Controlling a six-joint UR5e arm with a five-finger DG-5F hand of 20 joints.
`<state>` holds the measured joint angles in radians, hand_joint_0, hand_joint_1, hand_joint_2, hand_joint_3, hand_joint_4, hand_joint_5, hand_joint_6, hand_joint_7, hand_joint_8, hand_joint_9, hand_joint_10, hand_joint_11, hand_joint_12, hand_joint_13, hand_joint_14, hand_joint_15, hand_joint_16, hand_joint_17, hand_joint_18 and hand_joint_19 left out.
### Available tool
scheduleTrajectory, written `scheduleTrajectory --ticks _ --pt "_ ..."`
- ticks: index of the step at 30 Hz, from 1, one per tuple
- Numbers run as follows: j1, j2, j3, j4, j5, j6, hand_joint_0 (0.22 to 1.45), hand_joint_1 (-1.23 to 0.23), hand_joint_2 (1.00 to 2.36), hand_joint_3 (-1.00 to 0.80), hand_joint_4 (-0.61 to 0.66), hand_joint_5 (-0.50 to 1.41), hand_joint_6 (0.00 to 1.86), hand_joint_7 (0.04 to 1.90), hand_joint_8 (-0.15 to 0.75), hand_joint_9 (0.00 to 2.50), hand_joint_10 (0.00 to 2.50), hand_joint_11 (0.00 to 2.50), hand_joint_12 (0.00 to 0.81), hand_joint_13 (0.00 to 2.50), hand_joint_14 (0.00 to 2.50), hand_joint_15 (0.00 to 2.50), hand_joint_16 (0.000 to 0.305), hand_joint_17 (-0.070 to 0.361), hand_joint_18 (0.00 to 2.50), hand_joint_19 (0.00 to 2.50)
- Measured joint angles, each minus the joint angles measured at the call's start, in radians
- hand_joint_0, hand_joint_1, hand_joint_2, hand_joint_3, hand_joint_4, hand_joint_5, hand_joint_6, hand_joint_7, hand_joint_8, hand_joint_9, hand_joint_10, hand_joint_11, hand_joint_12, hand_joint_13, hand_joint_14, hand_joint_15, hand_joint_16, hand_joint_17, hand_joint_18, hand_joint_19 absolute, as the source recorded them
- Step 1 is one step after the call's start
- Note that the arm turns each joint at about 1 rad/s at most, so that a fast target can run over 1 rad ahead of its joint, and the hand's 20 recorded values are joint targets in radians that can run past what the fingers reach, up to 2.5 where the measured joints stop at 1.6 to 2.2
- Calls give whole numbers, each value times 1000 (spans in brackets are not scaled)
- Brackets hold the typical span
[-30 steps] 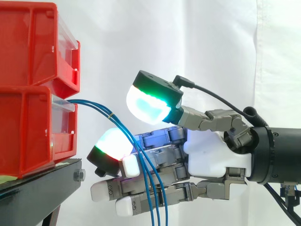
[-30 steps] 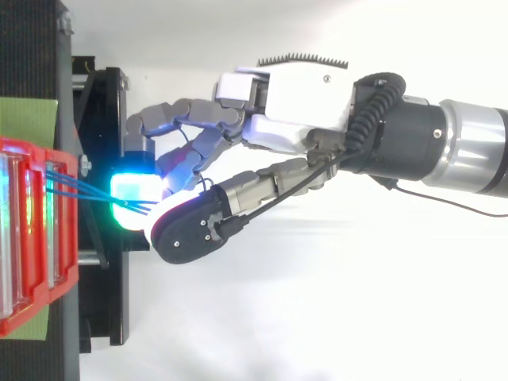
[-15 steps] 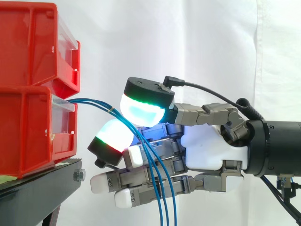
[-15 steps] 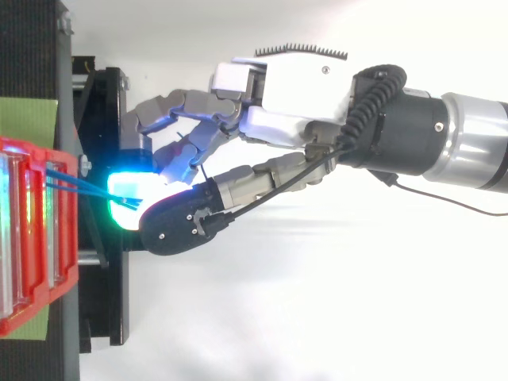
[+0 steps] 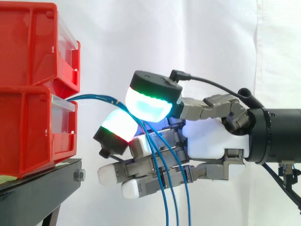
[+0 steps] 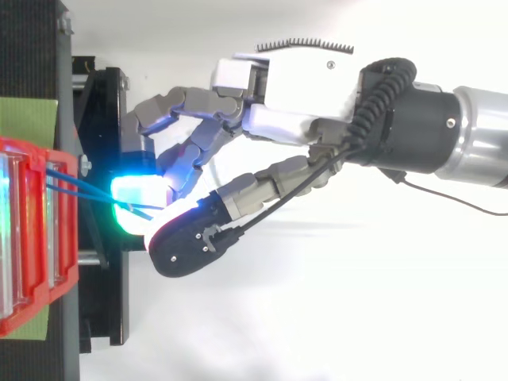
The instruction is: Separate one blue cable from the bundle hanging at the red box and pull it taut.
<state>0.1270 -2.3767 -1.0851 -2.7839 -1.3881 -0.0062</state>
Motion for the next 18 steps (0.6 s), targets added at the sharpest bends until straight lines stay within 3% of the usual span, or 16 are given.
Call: scheduleTrajectory --ticks 4,9,14,18 --pt "0 9 0 -22 0 -6 695 -862 1000 -500 182 -207 879 1255 336 1050 22 835 287 783 9 240 31 69 677 381" --pt "0 23 1 -43 0 -9 562 -760 1000 -500 194 -192 865 1230 351 1093 22 828 283 800 10 255 32 71 688 416" --pt "-1 41 1 -80 0 -16 551 -643 1000 -500 201 -186 850 1219 355 1107 19 812 280 788 9 255 32 72 692 422" --pt "-2 49 1 -95 0 -20 619 -586 1000 -500 172 -185 845 1266 350 1100 22 802 271 776 9 250 31 69 679 440"
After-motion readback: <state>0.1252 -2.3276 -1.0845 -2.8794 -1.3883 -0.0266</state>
